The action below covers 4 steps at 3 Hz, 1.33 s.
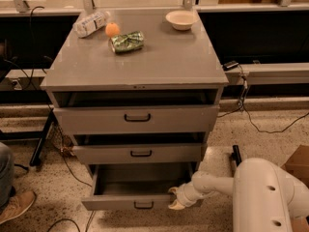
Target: Open bottom drawer
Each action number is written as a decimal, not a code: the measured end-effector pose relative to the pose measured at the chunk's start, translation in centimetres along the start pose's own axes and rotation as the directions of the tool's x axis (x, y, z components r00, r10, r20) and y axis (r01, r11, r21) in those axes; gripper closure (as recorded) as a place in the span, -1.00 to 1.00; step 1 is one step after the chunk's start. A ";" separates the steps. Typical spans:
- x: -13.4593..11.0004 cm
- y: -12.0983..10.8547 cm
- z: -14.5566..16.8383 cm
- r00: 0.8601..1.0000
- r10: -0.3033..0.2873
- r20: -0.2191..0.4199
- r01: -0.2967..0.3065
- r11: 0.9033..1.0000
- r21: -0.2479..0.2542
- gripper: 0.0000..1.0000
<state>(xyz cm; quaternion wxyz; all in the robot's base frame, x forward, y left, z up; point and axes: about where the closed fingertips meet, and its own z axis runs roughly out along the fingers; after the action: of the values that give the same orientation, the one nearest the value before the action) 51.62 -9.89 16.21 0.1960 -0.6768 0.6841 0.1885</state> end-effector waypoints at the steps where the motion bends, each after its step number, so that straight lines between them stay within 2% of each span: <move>1: -0.1 0.0 -0.2 1.000 0.000 0.000 0.000 1.000 0.000 0.78; 2: -0.1 0.0 -0.2 1.000 0.000 0.000 0.000 1.000 0.000 1.00; 3: 0.0 0.8 -0.2 1.000 0.010 0.005 -0.010 1.000 -0.004 1.00; 4: 0.8 5.0 0.1 0.998 0.062 0.033 -0.061 0.998 -0.027 1.00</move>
Offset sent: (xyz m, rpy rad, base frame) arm -0.1181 -0.0194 -0.0223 0.0620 0.2207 -0.0612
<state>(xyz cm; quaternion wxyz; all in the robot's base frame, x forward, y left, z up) 46.61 -10.45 15.68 0.1928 -0.6545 0.6988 0.2150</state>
